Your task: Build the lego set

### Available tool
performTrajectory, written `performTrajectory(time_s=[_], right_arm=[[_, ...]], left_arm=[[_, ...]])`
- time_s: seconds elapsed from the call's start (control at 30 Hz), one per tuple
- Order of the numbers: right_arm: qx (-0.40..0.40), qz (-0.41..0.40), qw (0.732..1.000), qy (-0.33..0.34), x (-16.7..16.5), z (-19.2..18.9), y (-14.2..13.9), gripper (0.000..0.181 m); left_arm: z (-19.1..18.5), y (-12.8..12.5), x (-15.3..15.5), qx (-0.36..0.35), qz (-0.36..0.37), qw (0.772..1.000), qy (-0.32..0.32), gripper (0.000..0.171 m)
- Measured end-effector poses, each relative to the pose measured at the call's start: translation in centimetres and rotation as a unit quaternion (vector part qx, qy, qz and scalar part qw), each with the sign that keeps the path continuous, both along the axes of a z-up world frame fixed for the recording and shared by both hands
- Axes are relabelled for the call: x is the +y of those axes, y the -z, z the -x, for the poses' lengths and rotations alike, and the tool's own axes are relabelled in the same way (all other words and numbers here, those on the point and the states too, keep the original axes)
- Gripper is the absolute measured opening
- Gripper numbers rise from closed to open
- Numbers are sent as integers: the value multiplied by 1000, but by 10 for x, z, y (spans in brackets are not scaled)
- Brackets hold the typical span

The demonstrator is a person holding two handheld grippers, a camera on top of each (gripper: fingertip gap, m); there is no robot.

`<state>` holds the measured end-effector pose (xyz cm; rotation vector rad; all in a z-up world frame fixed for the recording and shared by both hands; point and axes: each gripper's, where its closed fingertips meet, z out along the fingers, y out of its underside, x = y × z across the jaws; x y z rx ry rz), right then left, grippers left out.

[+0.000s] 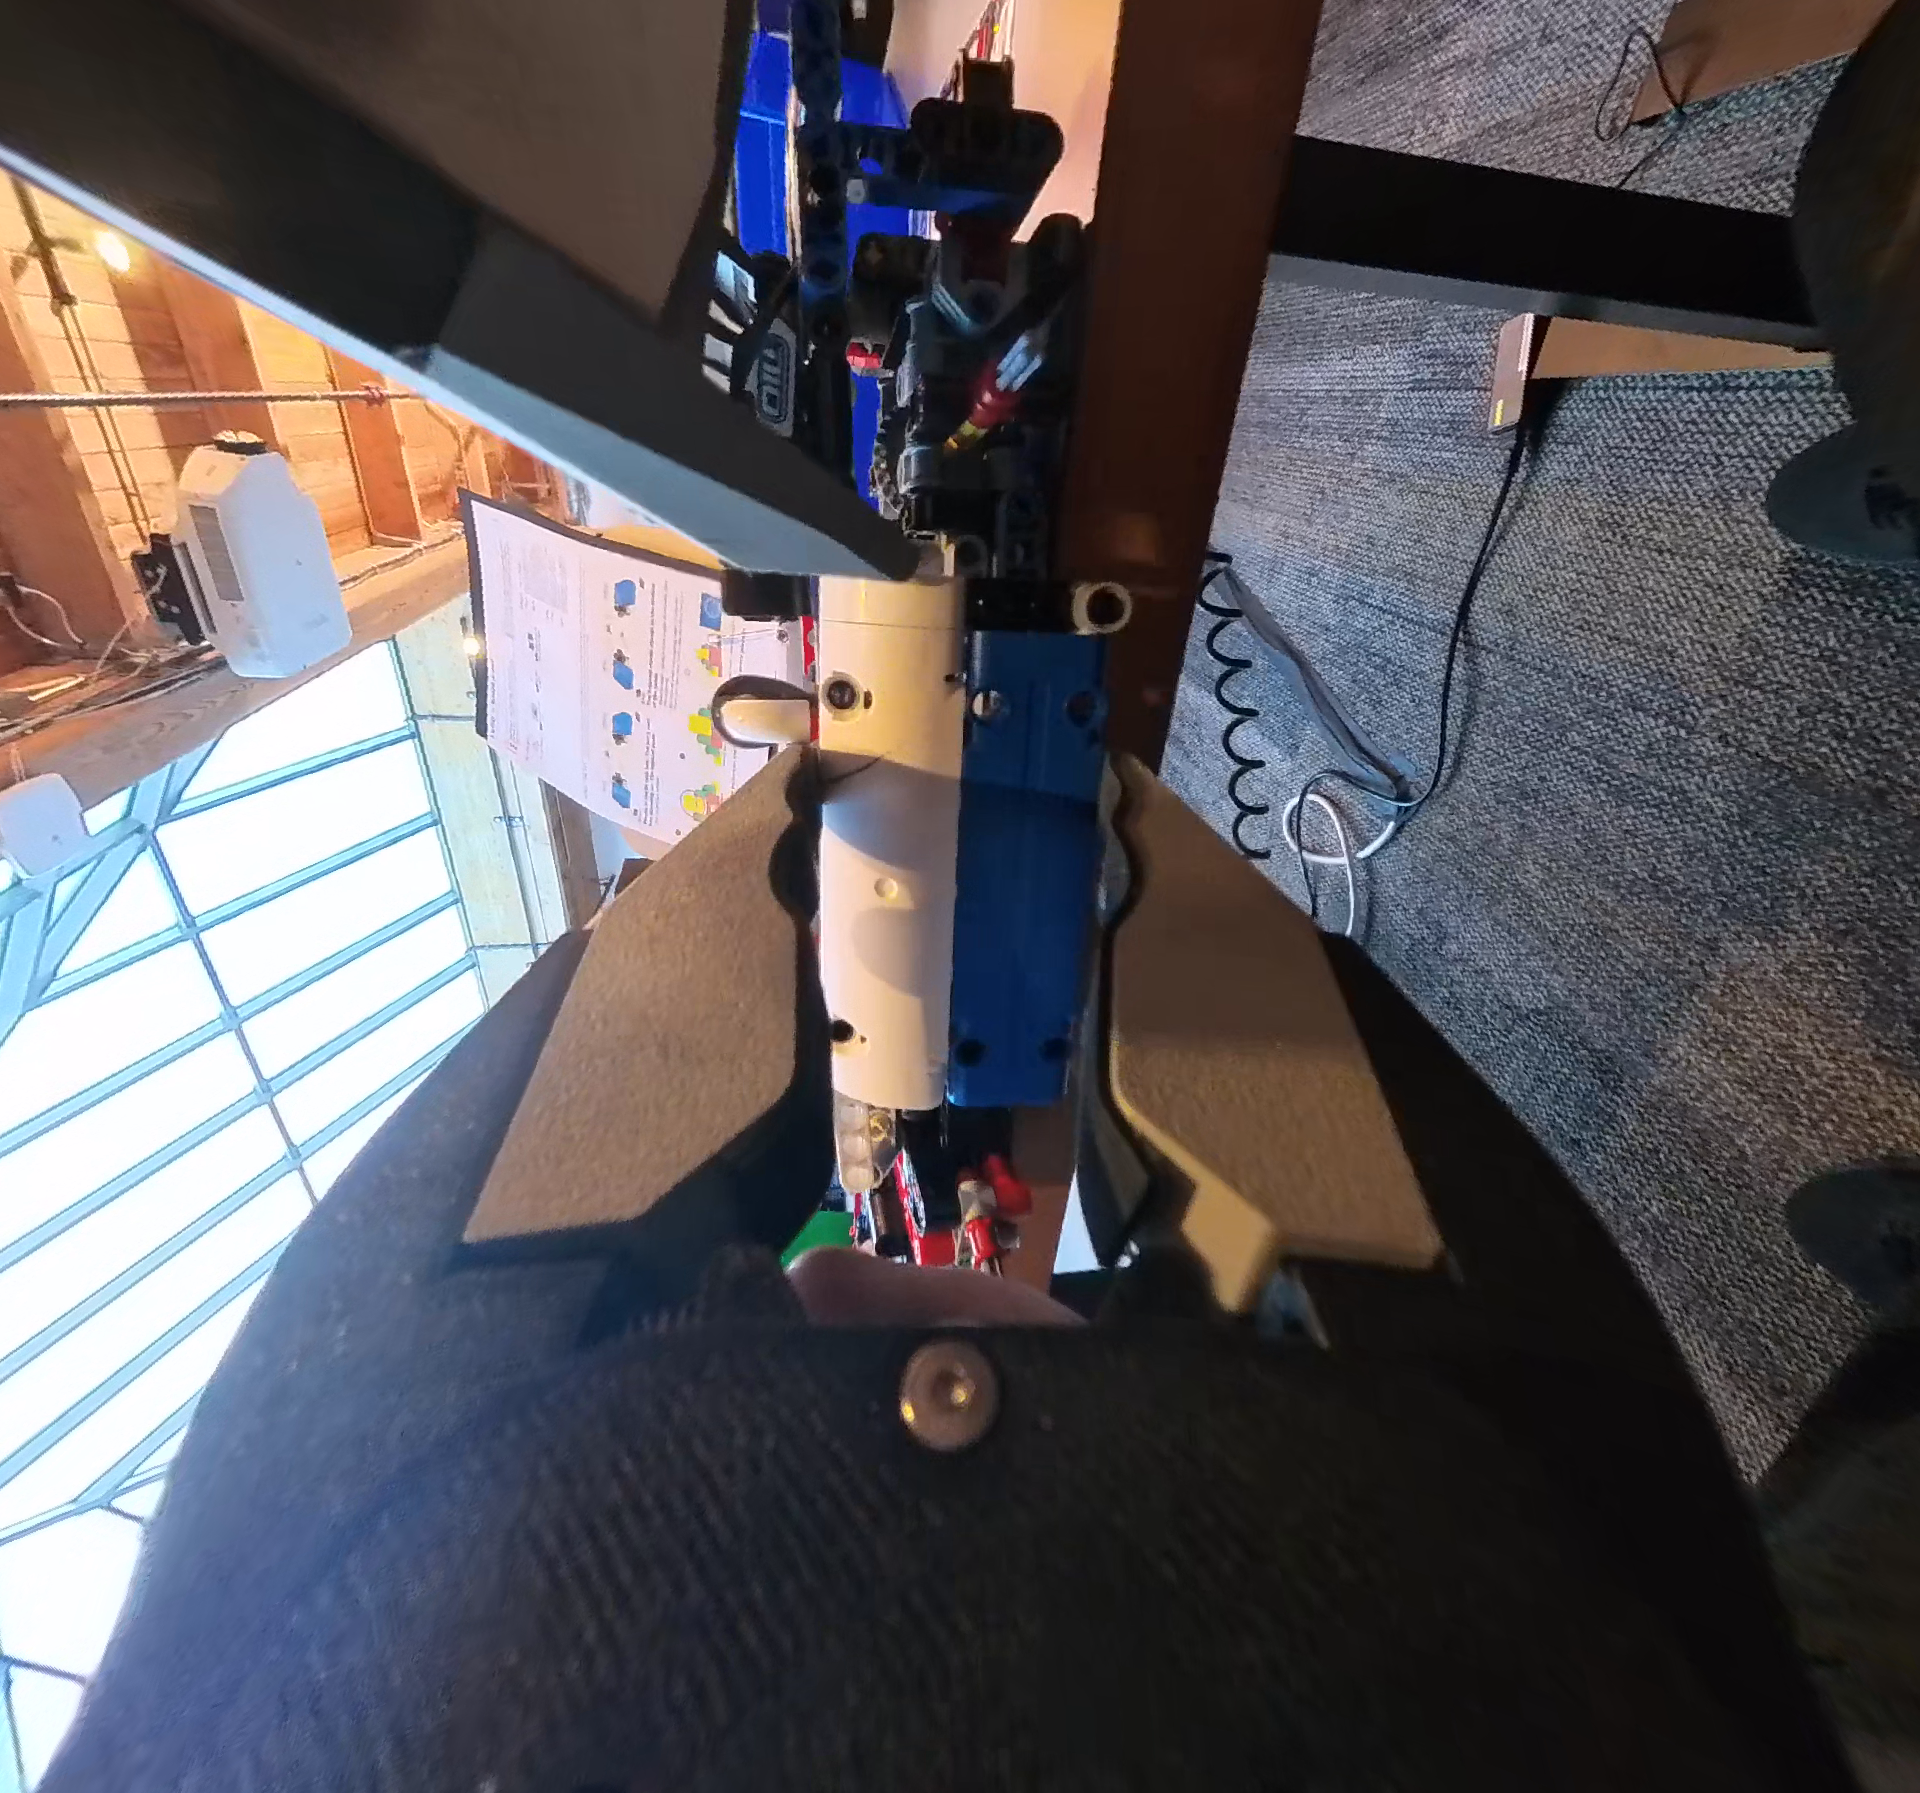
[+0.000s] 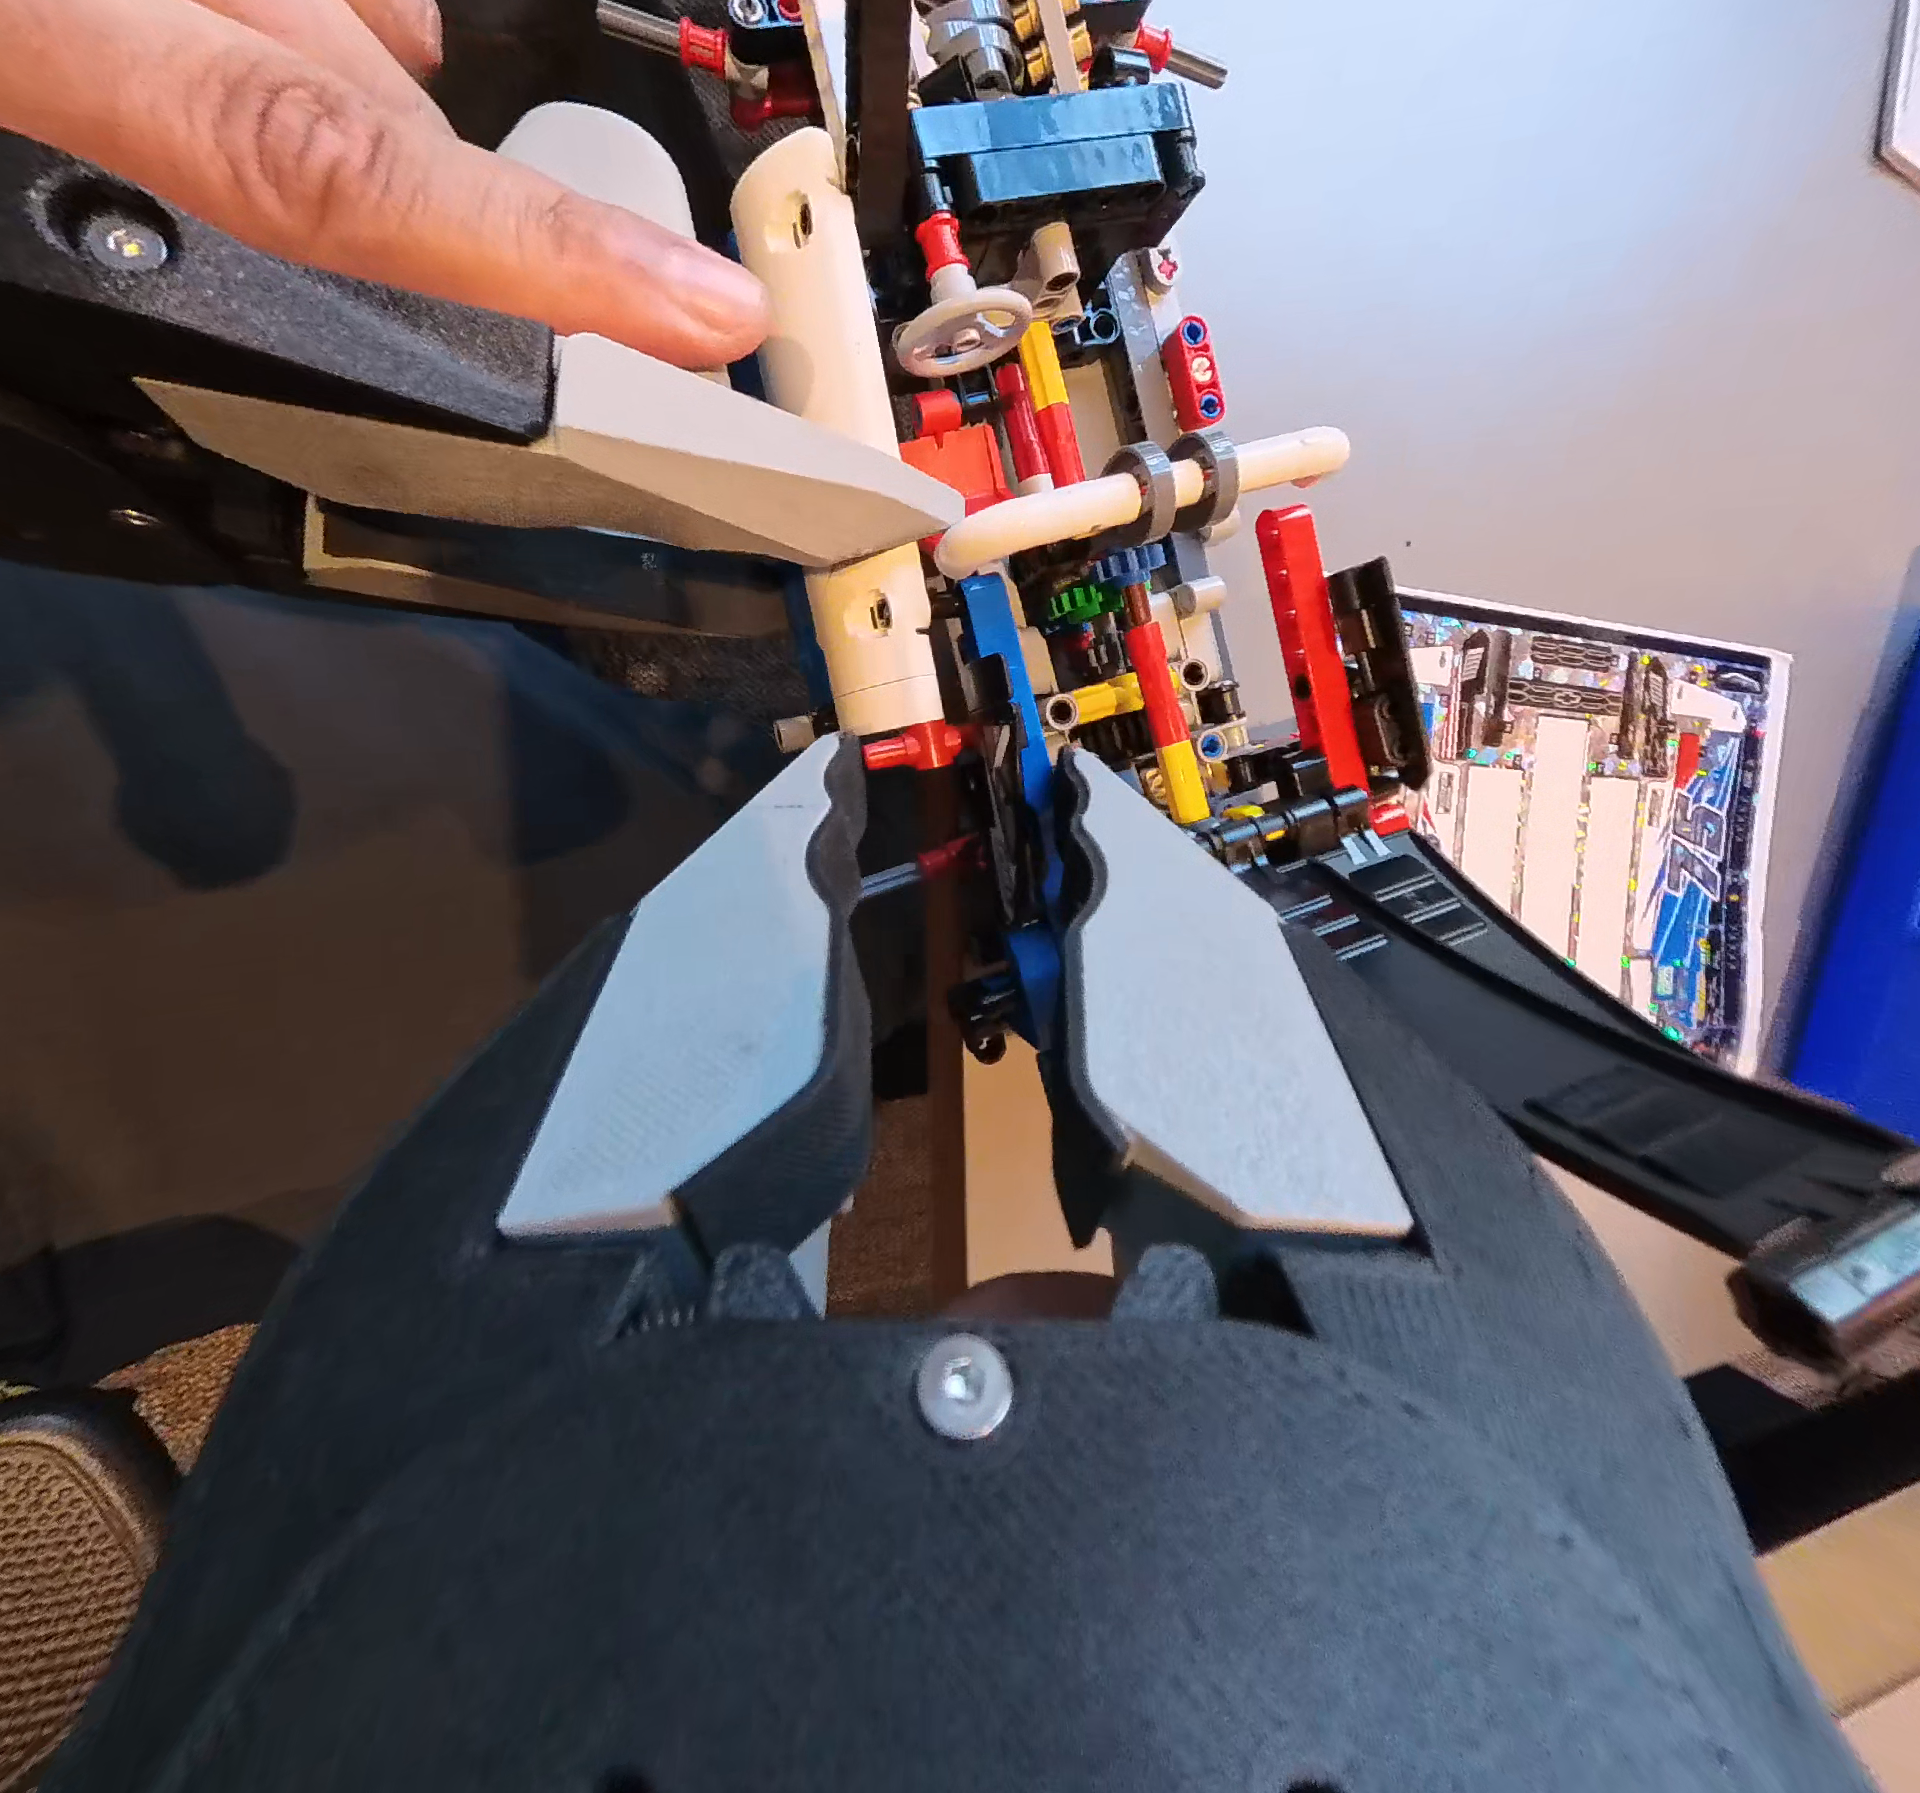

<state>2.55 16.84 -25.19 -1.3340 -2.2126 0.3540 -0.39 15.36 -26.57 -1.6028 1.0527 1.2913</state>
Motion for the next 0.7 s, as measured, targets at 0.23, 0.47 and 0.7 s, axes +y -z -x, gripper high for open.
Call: performTrajectory(time_s=[0.23, 0.47, 0.7], right_arm=[[14, 8, 1000, -15, 2, 3, -1, 32], [1, 21, 1000, -23, 2, 4, -1, 32], [8, 21, 999, -42, 4, 7, -1, 32]], left_arm=[[3, -2, 2, 0, -10, 1000, -4, 51], [3, -1, 2, -12, 1, 1000, -11, 51], [7, -2, 4, -16, -4, 1000, -16, 51]])
